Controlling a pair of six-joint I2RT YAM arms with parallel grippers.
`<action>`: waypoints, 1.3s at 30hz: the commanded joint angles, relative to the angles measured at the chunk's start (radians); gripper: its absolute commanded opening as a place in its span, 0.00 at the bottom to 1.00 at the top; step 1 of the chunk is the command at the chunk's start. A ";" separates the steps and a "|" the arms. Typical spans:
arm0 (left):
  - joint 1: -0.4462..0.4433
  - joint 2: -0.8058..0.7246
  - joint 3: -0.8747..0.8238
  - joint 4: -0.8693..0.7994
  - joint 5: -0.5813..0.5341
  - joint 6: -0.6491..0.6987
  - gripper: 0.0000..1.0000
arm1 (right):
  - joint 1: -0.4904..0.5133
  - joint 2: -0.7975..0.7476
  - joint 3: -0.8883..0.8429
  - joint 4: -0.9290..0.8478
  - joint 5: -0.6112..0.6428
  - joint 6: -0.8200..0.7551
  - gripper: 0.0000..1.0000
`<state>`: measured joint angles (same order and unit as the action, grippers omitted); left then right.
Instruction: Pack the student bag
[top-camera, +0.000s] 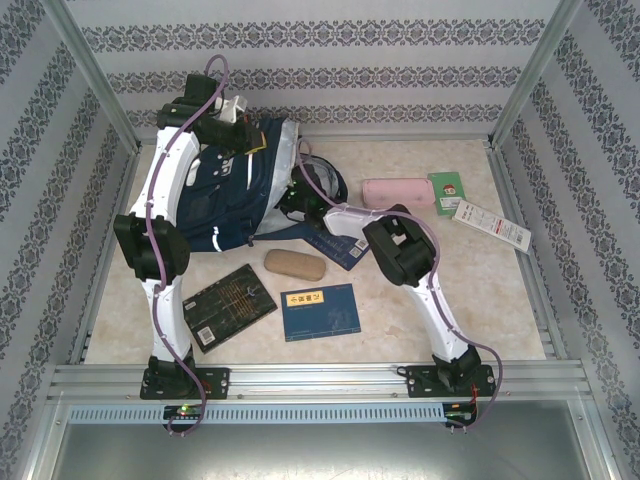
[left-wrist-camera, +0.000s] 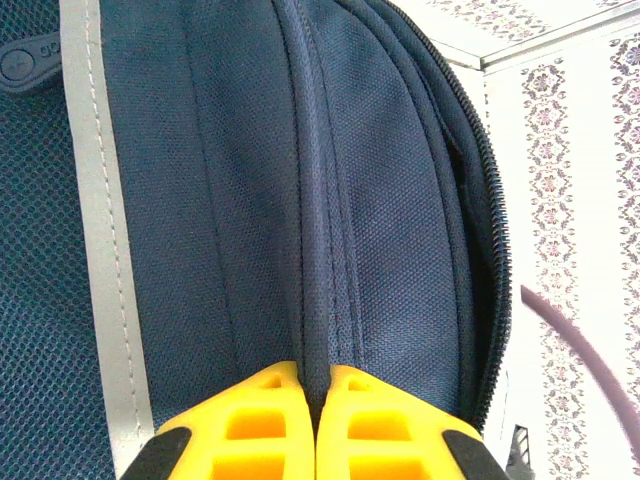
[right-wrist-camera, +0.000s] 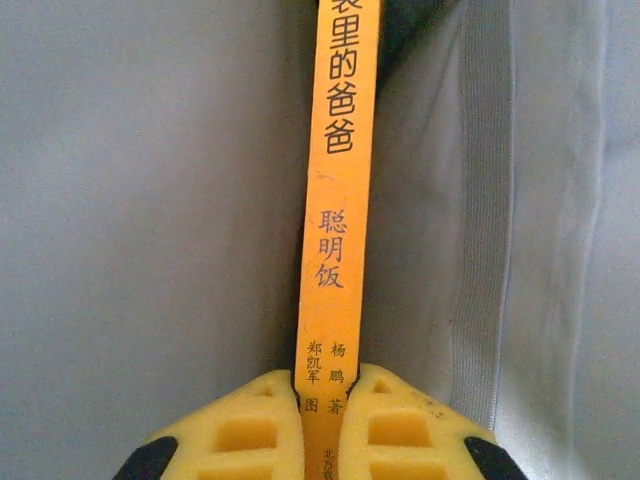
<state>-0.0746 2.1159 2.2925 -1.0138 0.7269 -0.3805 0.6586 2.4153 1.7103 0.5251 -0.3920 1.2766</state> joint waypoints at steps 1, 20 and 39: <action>0.001 -0.021 0.015 0.086 0.091 0.019 0.00 | 0.017 0.039 0.083 -0.067 0.006 -0.040 0.00; 0.006 -0.007 -0.043 0.013 -0.131 0.145 0.00 | -0.072 -0.304 -0.212 -0.257 0.049 -0.225 0.66; 0.024 0.021 -0.114 0.057 -0.237 0.101 0.19 | -0.165 -0.564 -0.485 -0.719 0.068 -0.721 0.17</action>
<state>-0.0700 2.1357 2.1765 -1.0046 0.4961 -0.2630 0.4862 1.8145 1.2053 -0.0757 -0.3073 0.6937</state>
